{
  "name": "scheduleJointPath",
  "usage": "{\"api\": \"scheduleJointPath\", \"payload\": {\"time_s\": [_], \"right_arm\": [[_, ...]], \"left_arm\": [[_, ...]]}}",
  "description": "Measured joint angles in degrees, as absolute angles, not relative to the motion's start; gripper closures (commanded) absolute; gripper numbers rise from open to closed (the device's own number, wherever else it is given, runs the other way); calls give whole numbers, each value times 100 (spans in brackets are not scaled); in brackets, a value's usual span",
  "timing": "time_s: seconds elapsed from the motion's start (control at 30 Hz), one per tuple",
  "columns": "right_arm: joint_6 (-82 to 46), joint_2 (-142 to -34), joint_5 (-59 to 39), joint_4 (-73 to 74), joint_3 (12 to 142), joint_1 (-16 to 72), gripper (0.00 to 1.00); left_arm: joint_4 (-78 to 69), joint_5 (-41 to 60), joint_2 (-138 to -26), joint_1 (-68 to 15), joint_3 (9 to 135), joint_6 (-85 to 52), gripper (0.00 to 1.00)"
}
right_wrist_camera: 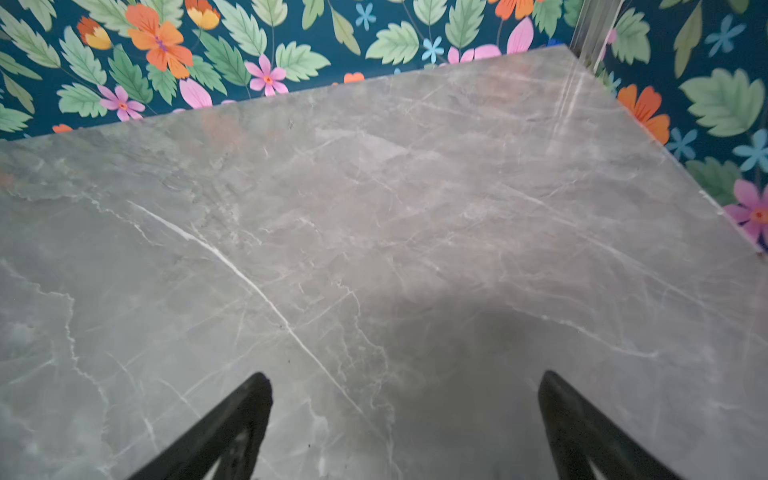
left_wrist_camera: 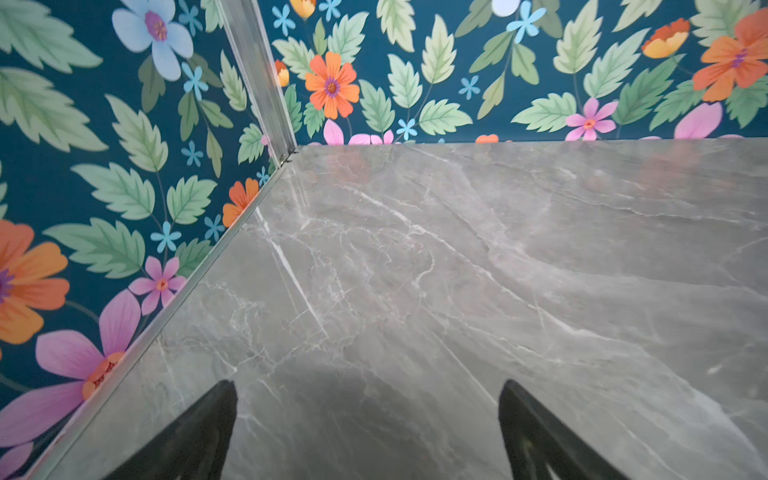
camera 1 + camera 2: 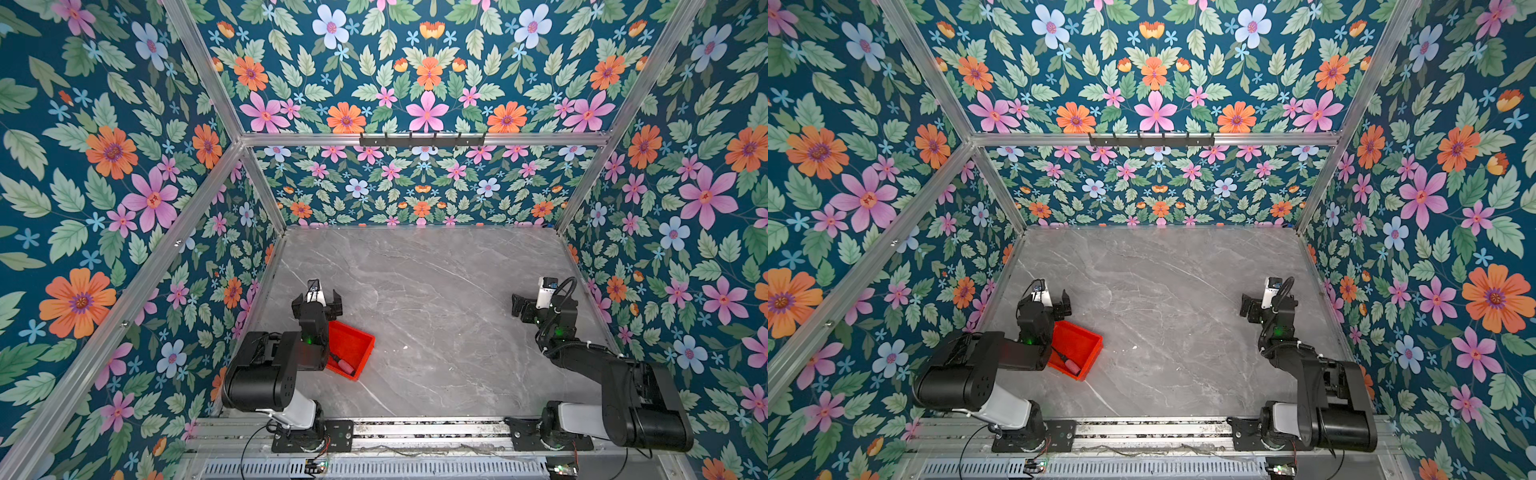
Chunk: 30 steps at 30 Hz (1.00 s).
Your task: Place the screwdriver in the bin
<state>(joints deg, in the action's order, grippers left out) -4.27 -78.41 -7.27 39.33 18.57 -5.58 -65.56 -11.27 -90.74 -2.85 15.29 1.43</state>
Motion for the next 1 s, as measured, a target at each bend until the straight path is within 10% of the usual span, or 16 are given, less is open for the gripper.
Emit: {"api": "scheduleJointPath", "payload": {"time_s": [1.0], "right_arm": [[-320,-8243,-1140,4777,1778,-563,1]], "left_arm": [[-6812,-720,-9209,-152,1673,-8,0]]}}
